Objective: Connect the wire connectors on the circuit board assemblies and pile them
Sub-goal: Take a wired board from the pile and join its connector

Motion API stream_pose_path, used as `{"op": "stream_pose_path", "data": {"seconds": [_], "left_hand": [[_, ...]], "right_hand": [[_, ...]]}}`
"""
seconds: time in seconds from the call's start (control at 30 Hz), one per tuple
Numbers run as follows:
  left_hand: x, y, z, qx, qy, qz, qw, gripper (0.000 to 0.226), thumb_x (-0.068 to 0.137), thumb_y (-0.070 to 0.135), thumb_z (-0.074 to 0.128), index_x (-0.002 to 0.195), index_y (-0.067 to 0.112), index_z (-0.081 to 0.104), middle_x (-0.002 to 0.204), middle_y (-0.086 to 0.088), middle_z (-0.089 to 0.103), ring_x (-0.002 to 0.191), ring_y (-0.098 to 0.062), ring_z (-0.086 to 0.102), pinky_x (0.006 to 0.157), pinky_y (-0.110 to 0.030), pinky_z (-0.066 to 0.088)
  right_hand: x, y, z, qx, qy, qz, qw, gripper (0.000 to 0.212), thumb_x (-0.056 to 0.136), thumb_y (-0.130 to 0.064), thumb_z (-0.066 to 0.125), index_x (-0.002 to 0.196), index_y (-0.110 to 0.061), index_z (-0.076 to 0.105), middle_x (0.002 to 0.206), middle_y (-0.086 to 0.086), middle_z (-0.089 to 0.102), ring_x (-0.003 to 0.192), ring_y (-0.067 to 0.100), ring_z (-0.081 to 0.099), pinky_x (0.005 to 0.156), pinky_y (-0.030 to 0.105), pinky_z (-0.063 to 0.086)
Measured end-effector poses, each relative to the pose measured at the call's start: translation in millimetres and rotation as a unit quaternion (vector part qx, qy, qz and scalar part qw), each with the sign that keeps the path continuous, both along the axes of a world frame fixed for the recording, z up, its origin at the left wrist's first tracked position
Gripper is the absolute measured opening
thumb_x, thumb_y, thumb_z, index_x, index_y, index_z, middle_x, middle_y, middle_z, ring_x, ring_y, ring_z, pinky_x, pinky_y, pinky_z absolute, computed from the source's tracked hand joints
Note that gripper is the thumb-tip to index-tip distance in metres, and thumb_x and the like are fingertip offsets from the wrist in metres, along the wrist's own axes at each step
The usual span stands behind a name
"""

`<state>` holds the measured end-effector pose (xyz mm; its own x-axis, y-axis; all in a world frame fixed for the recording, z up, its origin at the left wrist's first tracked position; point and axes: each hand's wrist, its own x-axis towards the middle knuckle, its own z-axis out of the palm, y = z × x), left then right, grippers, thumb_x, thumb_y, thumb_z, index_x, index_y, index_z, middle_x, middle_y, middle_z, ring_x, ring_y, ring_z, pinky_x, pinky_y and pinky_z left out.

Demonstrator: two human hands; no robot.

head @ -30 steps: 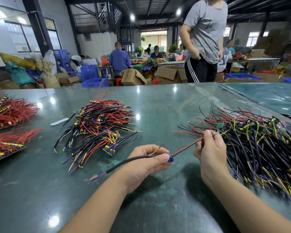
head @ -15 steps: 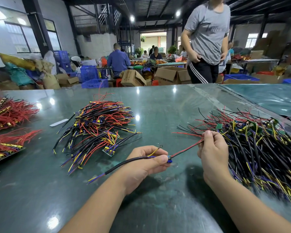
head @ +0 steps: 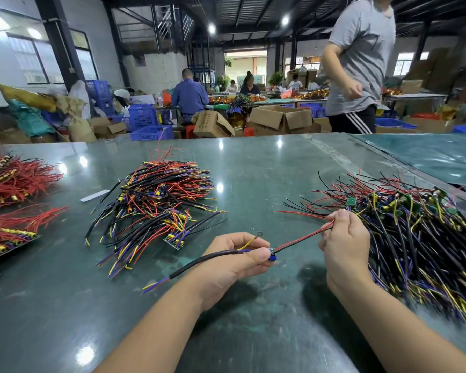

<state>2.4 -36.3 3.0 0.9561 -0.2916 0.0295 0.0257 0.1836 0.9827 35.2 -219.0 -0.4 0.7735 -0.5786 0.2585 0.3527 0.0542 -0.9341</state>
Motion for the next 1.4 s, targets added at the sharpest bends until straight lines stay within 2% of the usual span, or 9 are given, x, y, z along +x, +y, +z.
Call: {"op": "stream_pose_path", "data": {"seconds": [0.2,0.33,0.4,0.47,0.57,0.63,0.73,1.13,1.4], "left_hand": [[-1,0,-1,-0.002,-0.002,0.002,1.000,0.006,0.083,0.003,0.067,0.088,0.006,0.066,0.081,-0.009,0.073,0.079,-0.019,0.071,0.070,-0.023,0.054],[1,0,2,-0.041,0.003,0.051,0.998,0.006,0.082,0.001,0.065,0.087,0.005,0.065,0.079,-0.010,0.072,0.077,-0.019,0.071,0.068,-0.021,0.055],[3,1,4,-0.082,0.005,0.079,0.993,0.007,0.079,0.001,0.065,0.085,0.004,0.065,0.076,-0.008,0.072,0.072,-0.017,0.071,0.065,-0.021,0.055],[4,0,5,-0.114,0.005,0.087,0.990,0.013,0.071,0.005,0.069,0.084,0.005,0.065,0.075,-0.008,0.071,0.071,-0.016,0.071,0.065,-0.021,0.055],[3,0,4,-0.114,0.000,0.060,0.992,0.019,0.064,0.010,0.071,0.083,0.007,0.068,0.078,-0.009,0.072,0.073,-0.016,0.071,0.067,-0.022,0.055],[2,-1,3,-0.099,-0.004,0.037,0.994,0.020,0.066,0.014,0.071,0.085,0.009,0.069,0.083,-0.009,0.073,0.077,-0.016,0.071,0.068,-0.021,0.055],[2,-1,5,-0.103,0.007,0.037,0.994,0.027,0.068,0.022,0.069,0.093,0.011,0.070,0.085,-0.008,0.073,0.077,-0.018,0.071,0.069,-0.023,0.056],[5,-1,6,-0.115,0.049,0.078,0.989,0.023,0.077,0.026,0.061,0.079,0.009,0.075,0.079,-0.010,0.073,0.072,-0.017,0.071,0.063,-0.022,0.056],[4,6,7,-0.035,0.056,0.070,0.995,0.018,0.084,0.020,0.062,0.082,0.005,0.072,0.072,-0.007,0.071,0.063,-0.014,0.069,0.056,-0.020,0.053]], "right_hand": [[1,0,-1,0.003,-0.008,-0.002,1.000,0.033,0.102,-0.019,0.036,0.071,-0.019,0.046,0.055,-0.002,0.038,0.039,0.001,0.031,0.046,0.025,0.025],[-4,4,9,0.155,-0.005,0.128,0.980,0.020,0.099,-0.038,0.042,0.092,-0.020,0.048,0.060,-0.001,0.049,0.039,0.003,0.037,0.042,0.019,0.030],[-9,9,12,0.195,0.028,0.217,0.956,0.031,0.088,-0.046,0.054,0.101,-0.018,0.047,0.069,0.000,0.054,0.041,0.007,0.041,0.045,0.019,0.035],[-16,19,11,0.154,0.065,0.297,0.940,0.038,0.074,-0.043,0.063,0.099,-0.016,0.052,0.075,0.001,0.060,0.046,0.008,0.047,0.047,0.018,0.042],[-28,34,4,0.084,0.066,0.377,0.920,0.027,0.074,-0.032,0.067,0.093,-0.013,0.066,0.078,0.002,0.066,0.059,0.011,0.051,0.057,0.018,0.049],[-32,38,0,0.048,0.050,0.366,0.928,0.013,0.085,-0.019,0.063,0.090,-0.009,0.069,0.081,0.006,0.067,0.067,0.013,0.052,0.062,0.019,0.049],[-32,38,-1,0.037,0.021,0.306,0.951,0.016,0.092,-0.010,0.056,0.085,-0.009,0.071,0.078,0.005,0.068,0.068,0.010,0.056,0.064,0.019,0.049],[-33,32,6,0.038,0.044,0.298,0.953,0.007,0.081,-0.003,0.068,0.082,-0.010,0.070,0.069,0.000,0.070,0.066,0.009,0.065,0.075,0.025,0.056],[-34,15,18,0.058,0.043,0.426,0.902,0.015,0.065,-0.011,0.069,0.079,-0.006,0.072,0.071,0.008,0.068,0.066,0.015,0.065,0.070,0.023,0.056]]}}
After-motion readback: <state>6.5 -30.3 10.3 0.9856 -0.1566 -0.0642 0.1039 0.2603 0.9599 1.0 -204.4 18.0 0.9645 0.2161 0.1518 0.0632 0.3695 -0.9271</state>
